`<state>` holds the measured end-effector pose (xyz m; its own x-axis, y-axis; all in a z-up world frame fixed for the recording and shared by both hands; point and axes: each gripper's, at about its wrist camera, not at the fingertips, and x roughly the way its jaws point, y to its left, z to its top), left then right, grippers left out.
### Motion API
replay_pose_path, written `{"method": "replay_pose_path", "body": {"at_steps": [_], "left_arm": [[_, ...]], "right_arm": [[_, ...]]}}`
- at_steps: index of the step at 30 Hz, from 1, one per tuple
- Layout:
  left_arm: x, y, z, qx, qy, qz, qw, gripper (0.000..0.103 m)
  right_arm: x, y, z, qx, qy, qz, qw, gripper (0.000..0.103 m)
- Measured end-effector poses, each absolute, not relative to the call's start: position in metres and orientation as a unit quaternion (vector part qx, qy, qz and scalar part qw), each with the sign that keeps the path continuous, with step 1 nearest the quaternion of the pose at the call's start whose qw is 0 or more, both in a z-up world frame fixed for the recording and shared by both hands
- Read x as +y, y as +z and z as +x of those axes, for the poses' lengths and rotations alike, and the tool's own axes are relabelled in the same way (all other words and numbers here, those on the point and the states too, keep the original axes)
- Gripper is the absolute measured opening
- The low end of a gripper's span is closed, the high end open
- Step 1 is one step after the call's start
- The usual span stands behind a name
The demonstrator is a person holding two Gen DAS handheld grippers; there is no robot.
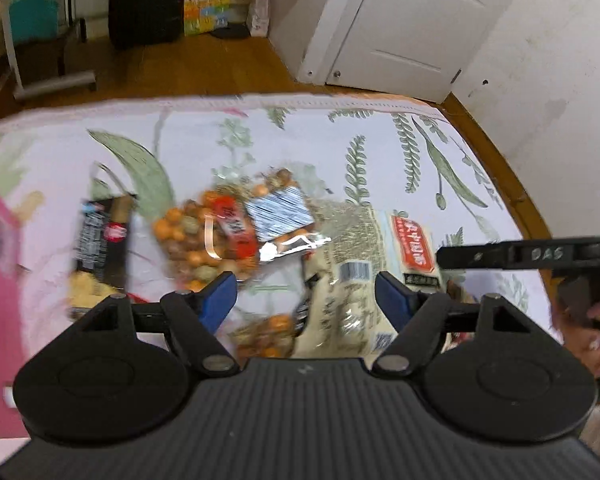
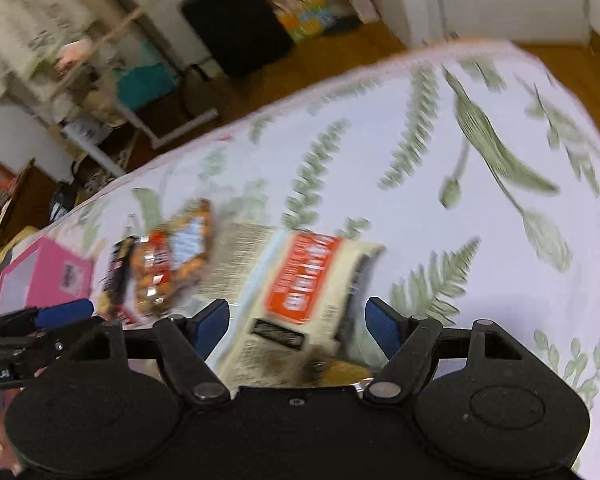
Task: Organize snacks
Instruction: 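Grasp the cream noodle bag with the left tool while the right tool grasps it too, then lift the noodle bag with both tools and carry it over the pink box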
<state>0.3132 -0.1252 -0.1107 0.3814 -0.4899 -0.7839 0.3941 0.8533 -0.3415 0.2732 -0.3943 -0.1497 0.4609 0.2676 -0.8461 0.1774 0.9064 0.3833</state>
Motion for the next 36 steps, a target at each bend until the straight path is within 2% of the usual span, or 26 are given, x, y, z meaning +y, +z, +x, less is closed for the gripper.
{"method": "replay_pose_path", "body": {"at_steps": [3, 10, 13, 16, 23, 31, 36], "left_arm": [[-0.143, -0.137, 0.329, 0.532, -0.274, -0.066, 0.798, 0.075], [-0.166, -0.179, 0.341, 0.559, -0.308, -0.097, 0.764, 0.073], [-0.168, -0.179, 0.336, 0.549, -0.319, -0.083, 0.768, 0.069], [-0.166, -0.181, 0.335, 0.546, -0.324, -0.086, 0.768, 0.062], [-0.162, -0.181, 0.331, 0.554, -0.348, -0.104, 0.749, 0.061], [-0.178, -0.167, 0.311, 0.550, -0.359, -0.063, 0.751, 0.062], [-0.180, -0.161, 0.304, 0.550, -0.358, -0.060, 0.752, 0.062]], "right_arm": [[-0.402, -0.160, 0.278, 0.526, 0.016, 0.240, 0.816, 0.079], [-0.396, -0.175, 0.284, 0.550, 0.067, 0.278, 0.785, 0.080], [-0.387, -0.186, 0.289, 0.570, 0.065, 0.268, 0.774, 0.080], [-0.384, -0.194, 0.292, 0.571, 0.056, 0.275, 0.771, 0.086], [-0.386, -0.193, 0.289, 0.567, 0.065, 0.309, 0.760, 0.083], [-0.375, -0.180, 0.282, 0.570, 0.062, 0.276, 0.772, 0.076], [-0.377, -0.176, 0.277, 0.574, 0.064, 0.272, 0.770, 0.075]]}}
